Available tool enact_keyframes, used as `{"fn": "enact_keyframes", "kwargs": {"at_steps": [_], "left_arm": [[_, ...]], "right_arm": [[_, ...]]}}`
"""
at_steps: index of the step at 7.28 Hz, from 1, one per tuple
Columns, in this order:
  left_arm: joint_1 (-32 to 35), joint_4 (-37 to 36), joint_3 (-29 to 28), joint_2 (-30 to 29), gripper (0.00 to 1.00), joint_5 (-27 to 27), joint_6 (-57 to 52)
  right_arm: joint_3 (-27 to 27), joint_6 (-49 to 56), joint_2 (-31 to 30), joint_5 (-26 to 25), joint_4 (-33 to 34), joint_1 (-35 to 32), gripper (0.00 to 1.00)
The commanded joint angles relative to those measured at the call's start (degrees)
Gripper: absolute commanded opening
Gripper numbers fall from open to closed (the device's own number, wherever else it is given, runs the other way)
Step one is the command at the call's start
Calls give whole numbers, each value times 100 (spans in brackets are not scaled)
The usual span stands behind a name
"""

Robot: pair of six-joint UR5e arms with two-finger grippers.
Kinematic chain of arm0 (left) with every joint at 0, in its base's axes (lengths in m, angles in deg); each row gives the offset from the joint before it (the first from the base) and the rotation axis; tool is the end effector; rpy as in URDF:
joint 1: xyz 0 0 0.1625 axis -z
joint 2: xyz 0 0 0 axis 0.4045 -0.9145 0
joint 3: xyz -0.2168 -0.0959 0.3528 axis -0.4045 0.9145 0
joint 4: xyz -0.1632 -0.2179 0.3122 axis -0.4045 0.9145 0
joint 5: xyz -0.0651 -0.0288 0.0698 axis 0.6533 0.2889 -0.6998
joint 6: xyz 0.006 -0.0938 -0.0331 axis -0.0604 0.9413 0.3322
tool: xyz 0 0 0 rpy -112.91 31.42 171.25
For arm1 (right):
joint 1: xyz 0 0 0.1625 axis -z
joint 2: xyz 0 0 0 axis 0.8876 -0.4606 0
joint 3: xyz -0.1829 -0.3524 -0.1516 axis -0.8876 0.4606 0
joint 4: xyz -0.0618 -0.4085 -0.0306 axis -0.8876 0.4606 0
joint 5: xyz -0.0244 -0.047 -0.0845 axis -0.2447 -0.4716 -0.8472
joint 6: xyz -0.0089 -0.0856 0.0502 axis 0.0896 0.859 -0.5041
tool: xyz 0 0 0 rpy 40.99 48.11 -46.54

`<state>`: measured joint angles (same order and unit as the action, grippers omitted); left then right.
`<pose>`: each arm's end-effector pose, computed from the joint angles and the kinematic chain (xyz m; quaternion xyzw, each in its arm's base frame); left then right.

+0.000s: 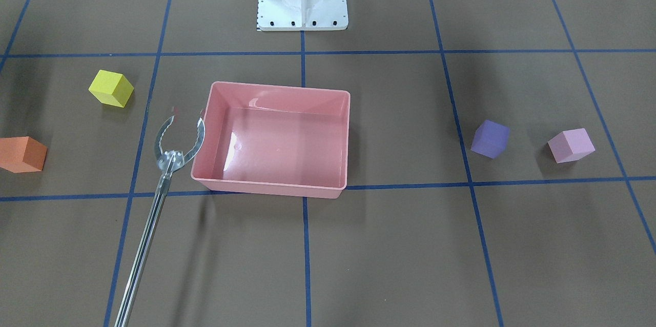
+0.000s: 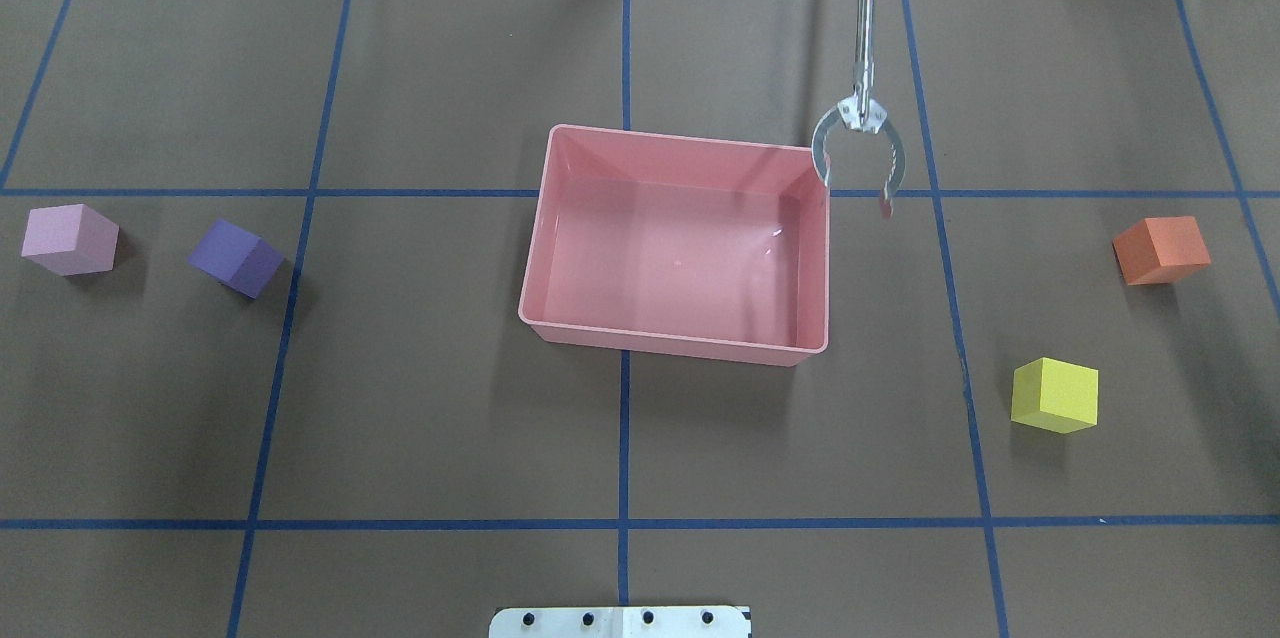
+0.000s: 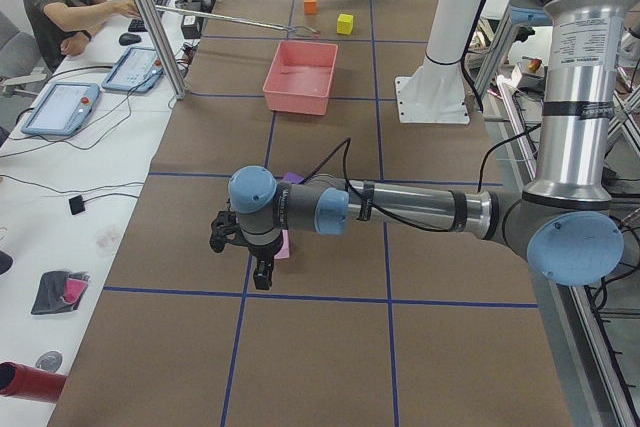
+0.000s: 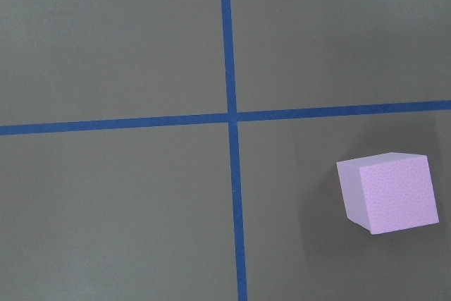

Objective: Place blocks into pink bin with both arms
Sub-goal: 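Move the right gripper away from the bin toward the orange cube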

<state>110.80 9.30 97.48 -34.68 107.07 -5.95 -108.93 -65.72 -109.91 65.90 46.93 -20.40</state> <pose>-0.0361 -0.5056 0.6140 0.0285 0.3823 0.0232 0.9233 -0.0028 -0.5123 0.6125 -0.0069 -0.4087 0.0475 0.9114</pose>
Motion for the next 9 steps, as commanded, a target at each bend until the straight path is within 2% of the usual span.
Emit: {"fn": "enact_keyframes", "kwargs": {"at_steps": [1, 4, 7, 9], "left_arm": [[-2, -8, -1, -1, 100, 30, 4], [-46, -8, 16, 17, 99, 21, 4], [-55, 10, 26, 8, 100, 31, 4], [-55, 1, 26, 8, 100, 39, 48]], "right_arm": [[-5, -9, 41, -19, 0, 61, 100], [-84, -9, -11, -19, -44, 62, 100], [-49, -26, -230, -81, -824, 263, 100], [-85, -44, -354, -81, -940, 448, 100]]}}
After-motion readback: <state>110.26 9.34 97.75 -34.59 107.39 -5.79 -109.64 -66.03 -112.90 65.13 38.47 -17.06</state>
